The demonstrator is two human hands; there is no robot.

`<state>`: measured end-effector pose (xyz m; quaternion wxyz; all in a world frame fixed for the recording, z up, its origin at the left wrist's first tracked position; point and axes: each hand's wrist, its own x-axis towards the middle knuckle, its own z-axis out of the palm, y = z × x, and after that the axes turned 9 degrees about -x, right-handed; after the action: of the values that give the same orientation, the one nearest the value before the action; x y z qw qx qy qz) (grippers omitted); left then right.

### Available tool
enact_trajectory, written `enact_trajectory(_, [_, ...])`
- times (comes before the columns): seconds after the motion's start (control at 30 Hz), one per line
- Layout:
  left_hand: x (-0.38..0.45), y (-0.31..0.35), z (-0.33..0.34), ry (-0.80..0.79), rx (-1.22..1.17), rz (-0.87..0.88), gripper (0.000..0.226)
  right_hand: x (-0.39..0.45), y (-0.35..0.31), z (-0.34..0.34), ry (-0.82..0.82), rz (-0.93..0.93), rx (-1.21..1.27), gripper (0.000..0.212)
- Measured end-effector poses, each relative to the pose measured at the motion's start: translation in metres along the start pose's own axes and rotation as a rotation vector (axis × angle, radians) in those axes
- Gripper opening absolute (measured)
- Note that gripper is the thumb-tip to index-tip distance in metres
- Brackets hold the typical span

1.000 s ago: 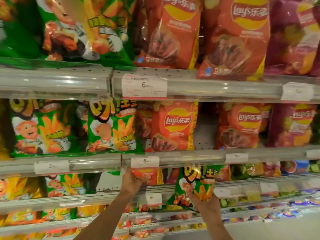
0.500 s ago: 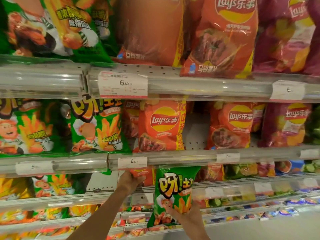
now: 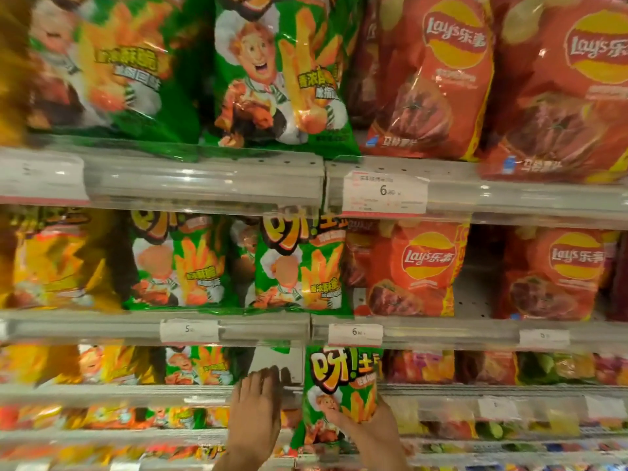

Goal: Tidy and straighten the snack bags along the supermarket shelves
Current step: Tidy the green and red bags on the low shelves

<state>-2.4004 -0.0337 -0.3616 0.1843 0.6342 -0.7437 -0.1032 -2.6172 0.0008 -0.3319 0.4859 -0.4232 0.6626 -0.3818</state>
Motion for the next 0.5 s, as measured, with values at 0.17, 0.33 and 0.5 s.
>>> enact_trajectory(0.17, [-0.014, -0.03, -0.011, 0.052, 0.1, 0.073, 0.065, 0.013, -0.021, 0.049, -0.044, -0.009, -0.09, 0.069])
enact_trajectory(0.33, [-0.027, -0.038, -0.018, 0.124, 0.181, -0.053, 0.049, 0.04, -0.033, 0.086, 0.046, -0.022, -0.156, 0.071])
enact_trajectory(0.5, [-0.035, -0.049, -0.017, 0.071, 0.144, -0.119, 0.054, 0.069, -0.037, 0.111, 0.178, 0.035, -0.249, 0.069])
